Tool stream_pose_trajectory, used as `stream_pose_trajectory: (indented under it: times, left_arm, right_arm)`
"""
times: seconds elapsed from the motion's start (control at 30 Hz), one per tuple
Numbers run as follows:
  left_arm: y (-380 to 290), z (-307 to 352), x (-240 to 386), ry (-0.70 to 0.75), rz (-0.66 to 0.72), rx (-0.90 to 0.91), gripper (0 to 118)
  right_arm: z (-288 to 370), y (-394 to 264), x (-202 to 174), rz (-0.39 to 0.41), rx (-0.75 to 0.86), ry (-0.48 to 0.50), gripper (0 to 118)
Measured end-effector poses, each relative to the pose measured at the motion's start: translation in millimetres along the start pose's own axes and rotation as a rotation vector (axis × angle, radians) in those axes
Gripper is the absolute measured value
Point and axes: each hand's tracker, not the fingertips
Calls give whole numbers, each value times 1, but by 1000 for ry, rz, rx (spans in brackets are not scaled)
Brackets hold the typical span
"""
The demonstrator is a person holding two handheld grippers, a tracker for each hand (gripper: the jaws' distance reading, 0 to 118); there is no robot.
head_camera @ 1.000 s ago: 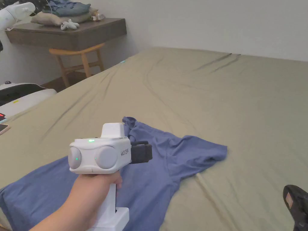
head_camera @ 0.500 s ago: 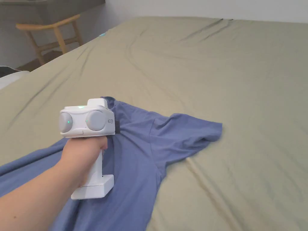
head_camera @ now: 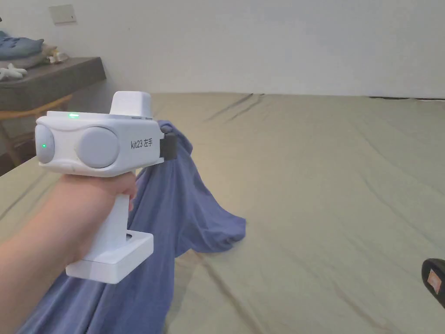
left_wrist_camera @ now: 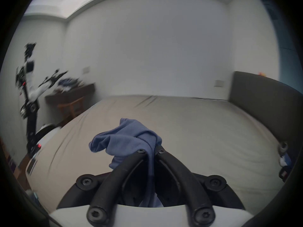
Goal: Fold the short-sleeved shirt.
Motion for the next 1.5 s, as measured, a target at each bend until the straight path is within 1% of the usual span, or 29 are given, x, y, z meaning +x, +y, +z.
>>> stream_pose_trajectory:
  times: [0.07,0.17,0.3,0.37,0.43,0.57,0.67,0.73,0.8,0.83,0.87,0.9,0.97,1.0,1.03,1.1,1.13,1.17,1.2,1.23,1.27,1.3,1.33,1.4,1.47,1.5]
  left_arm:
    - [18,15,48,-95,-41,25,4]
    - [36,30,120,-249,-101,57,4]
    - [51,39,213,-417,-156,88,4]
    - [53,37,258,-492,-147,67,4]
    - [46,26,302,-557,-170,49,4]
    - [3,1,400,-650,-238,-55,4]
    - [-46,-30,455,-674,-253,-196,4]
    - [-80,-51,476,-678,-272,-286,4]
    - [-110,-67,492,-675,-315,-332,4]
    - [-120,-71,494,-668,-315,-342,4]
    - [-129,-76,494,-661,-292,-341,7]
    - [-133,-77,490,-664,-231,-353,27]
    - [-136,-77,483,-640,-155,-357,91]
    - [-133,-73,472,-625,-132,-347,114]
    - [-130,-68,461,-641,-118,-311,116]
    - [-112,-46,426,-686,-90,-211,115]
    - [-106,-35,408,-668,-92,-189,115]
    - [-97,-19,382,-646,-72,-148,111]
    - [-90,-2,354,-624,-46,-96,96]
    - [-85,14,329,-611,-11,-48,73]
    - [-81,35,297,-576,29,-7,42]
    - [-79,53,268,-523,56,20,4]
    - [-81,65,242,-463,59,40,0]
    - [-93,99,188,-312,98,103,0]
    - [-111,119,146,-256,83,118,0]
    - [-123,129,128,-202,80,117,0]
  right_arm:
    - [30,9,12,18,18,-16,0]
    - [79,17,29,43,73,-87,0]
    - [141,16,53,4,118,-176,0]
    - [165,13,61,0,135,-214,0]
    - [186,7,70,-15,139,-252,0]
    - [212,-6,81,-49,134,-329,0]
    - [222,-20,88,-122,95,-371,0]
    - [225,-26,90,-120,89,-373,0]
    - [226,-33,91,-125,70,-377,0]
    - [225,-35,91,-124,59,-382,0]
    - [225,-38,90,-119,50,-384,0]
    - [224,-40,89,-115,39,-385,0]
    - [220,-45,92,-117,25,-386,0]
    - [217,-47,92,-115,16,-383,0]
    - [213,-48,91,-111,11,-384,0]
    - [205,-49,91,-108,8,-386,0]
    - [201,-48,90,-113,9,-379,0]
    - [195,-48,88,-125,9,-366,0]
    - [190,-47,86,-132,9,-355,0]
    - [185,-46,83,-123,14,-342,0]
    - [179,-45,79,-101,19,-330,0]
    - [174,-43,74,-81,28,-326,0]
    - [170,-41,71,-72,33,-319,0]
    - [159,-39,66,-70,42,-292,0]
    - [146,-38,60,-59,43,-279,0]
    - [139,-38,58,-45,40,-276,0]
